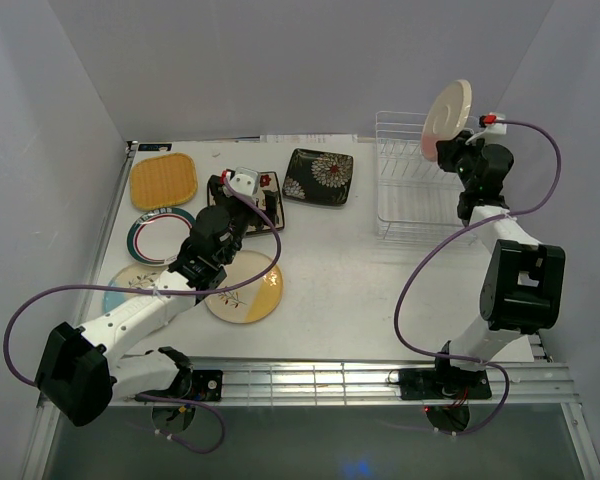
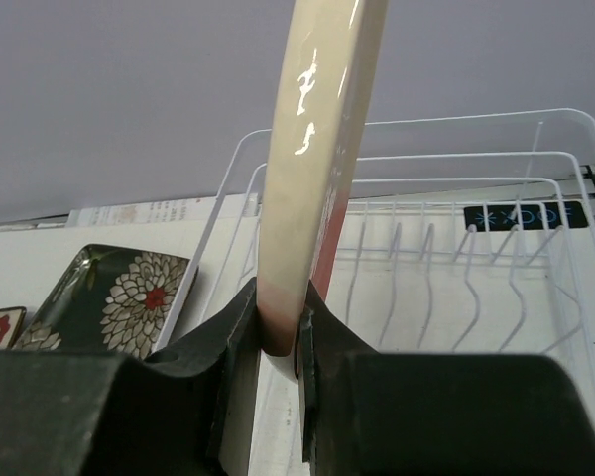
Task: Load the plates into the dish rack
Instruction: Insert the plate into the dish rack.
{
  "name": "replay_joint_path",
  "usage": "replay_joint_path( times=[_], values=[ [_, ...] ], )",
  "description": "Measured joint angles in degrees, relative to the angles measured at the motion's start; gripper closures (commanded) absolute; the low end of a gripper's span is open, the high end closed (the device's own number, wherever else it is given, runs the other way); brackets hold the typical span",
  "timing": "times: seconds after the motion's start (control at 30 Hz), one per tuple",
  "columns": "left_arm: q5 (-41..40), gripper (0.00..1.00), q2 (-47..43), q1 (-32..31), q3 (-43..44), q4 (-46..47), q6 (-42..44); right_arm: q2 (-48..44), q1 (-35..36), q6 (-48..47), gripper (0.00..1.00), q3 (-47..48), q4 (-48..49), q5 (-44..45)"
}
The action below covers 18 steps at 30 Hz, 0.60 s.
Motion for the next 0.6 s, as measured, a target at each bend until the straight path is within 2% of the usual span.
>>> replay_joint_path(
  times=[0.33, 0.6],
  values=[
    [0.02, 0.02, 0.07, 0.00, 0.00, 0.00, 0.00, 0.44, 6.71, -1.77, 0.92, 2.40, -0.07, -0.22],
    [0.11, 0.02, 0.26, 0.00, -0.02, 0.02, -0.02, 2.45, 7.19, -2.84, 0.92, 3.41, -0.35, 0.07]
  ],
)
